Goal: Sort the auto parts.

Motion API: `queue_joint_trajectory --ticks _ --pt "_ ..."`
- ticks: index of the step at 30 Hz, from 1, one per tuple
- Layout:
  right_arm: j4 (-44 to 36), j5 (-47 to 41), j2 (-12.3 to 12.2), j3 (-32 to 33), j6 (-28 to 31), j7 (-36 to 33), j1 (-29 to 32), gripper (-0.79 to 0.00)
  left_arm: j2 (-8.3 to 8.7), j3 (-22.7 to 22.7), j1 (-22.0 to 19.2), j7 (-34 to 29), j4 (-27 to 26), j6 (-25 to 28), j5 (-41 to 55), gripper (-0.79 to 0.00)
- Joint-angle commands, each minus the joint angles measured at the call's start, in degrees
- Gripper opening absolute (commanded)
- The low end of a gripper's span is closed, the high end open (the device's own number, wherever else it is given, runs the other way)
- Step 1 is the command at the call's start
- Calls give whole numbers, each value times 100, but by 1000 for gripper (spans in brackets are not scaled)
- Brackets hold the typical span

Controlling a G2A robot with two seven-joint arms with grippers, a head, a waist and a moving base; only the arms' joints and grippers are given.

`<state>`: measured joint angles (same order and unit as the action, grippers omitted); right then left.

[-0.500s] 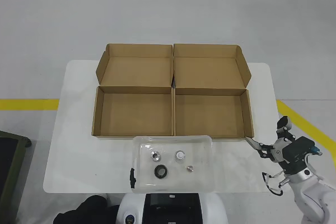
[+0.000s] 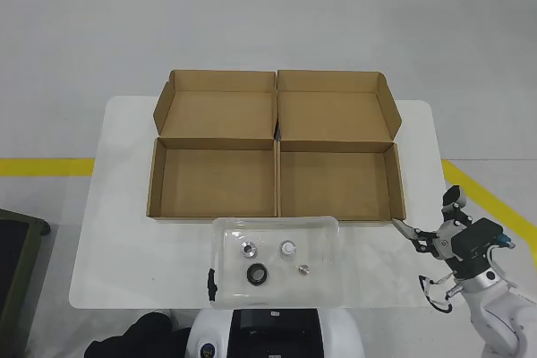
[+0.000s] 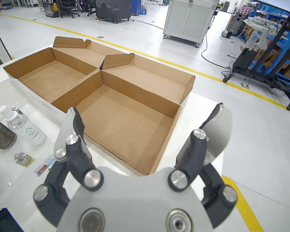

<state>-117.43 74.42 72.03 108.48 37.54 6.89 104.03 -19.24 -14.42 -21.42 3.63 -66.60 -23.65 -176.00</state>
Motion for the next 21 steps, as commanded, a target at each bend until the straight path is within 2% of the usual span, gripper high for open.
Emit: queue_joint_trajectory --ticks 1,10,21 --pt "0 0 0 0 0 0 0 0 0 0 0 0 0 0 0 0" --pt "-21 33 -15 -180 130 -83 -45 0 0 0 0 0 0 0 0 0" --pt "-339 652 -122 -1130 1136 -717 -468 0 0 0 0 0 0 0 0 0"
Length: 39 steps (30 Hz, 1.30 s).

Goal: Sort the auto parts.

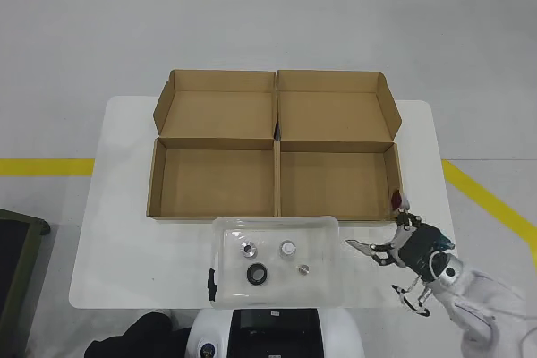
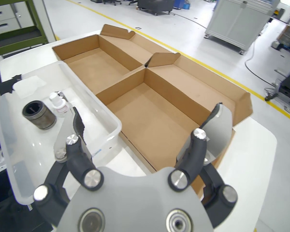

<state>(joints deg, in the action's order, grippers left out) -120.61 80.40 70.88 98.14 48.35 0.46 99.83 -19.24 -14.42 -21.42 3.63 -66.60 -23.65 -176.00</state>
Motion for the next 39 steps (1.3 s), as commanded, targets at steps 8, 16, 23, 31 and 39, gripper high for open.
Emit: queue_joint_trajectory --ticks 8,16,23,31,39 --pt "-71 249 -49 -1082 531 -601 -504 0 0 0 0 0 0 0 0 0" --pt "18 705 -70 -2052 734 -1118 -904 0 0 0 0 0 0 0 0 0" --pt "201 905 -90 -2454 637 -1251 -1134 0 0 0 0 0 0 0 0 0" --pt "531 968 -124 -2636 490 -1386 -1327 0 0 0 0 0 0 0 0 0" --pt "775 1045 -157 -2767 237 -1309 -1363 0 0 0 0 0 0 0 0 0"
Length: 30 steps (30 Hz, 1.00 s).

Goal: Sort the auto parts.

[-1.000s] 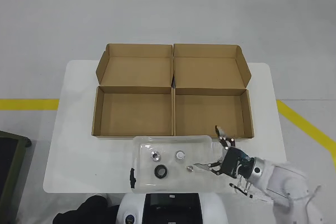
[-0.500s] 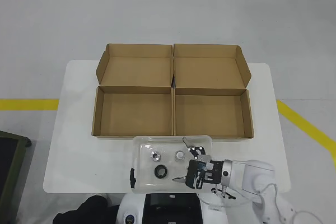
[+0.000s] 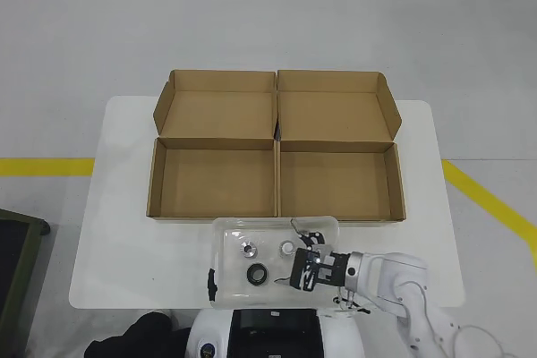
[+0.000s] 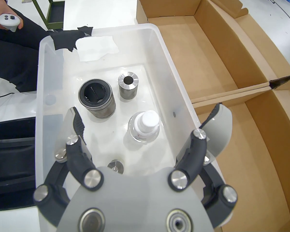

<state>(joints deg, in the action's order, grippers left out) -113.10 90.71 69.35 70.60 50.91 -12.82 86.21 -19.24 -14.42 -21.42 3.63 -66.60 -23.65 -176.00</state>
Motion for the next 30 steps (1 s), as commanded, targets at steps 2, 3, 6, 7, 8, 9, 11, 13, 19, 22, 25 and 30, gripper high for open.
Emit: queue_joint_trajectory --ticks 2,3,6,7,8,9,11,13,19,22,25,30 --pt "73 44 -15 -36 -60 59 0 0 0 0 0 0 0 0 0 0" --pt "93 62 -21 -45 -82 73 2 0 0 0 0 0 0 0 0 0" --pt "147 119 -39 -67 -125 90 -8 -43 0 0 0 0 0 0 0 0" --pt "167 135 -45 -78 -136 97 -15 -65 0 0 0 0 0 0 0 0" --pt "196 143 -50 -88 -146 105 -23 -102 0 0 0 0 0 0 0 0" --pt "228 149 -55 -99 -154 108 -36 -123 0 0 0 0 0 0 0 0" --pt "291 156 -63 -126 -157 114 -71 -166 0 0 0 0 0 0 0 0" --pt "340 150 -72 -150 -155 116 -108 -225 0 0 0 0 0 0 0 0" --pt "490 116 -94 -196 -219 118 -213 -317 0 0 0 0 0 0 0 0" --pt "574 89 -107 -201 -247 118 -243 -332 0 0 0 0 0 0 0 0" --pt "646 29 -122 -193 -258 143 -259 -431 0 0 0 0 0 0 0 0" --pt "629 -73 -149 -186 -233 182 -266 -754 0 0 0 0 0 0 0 0"
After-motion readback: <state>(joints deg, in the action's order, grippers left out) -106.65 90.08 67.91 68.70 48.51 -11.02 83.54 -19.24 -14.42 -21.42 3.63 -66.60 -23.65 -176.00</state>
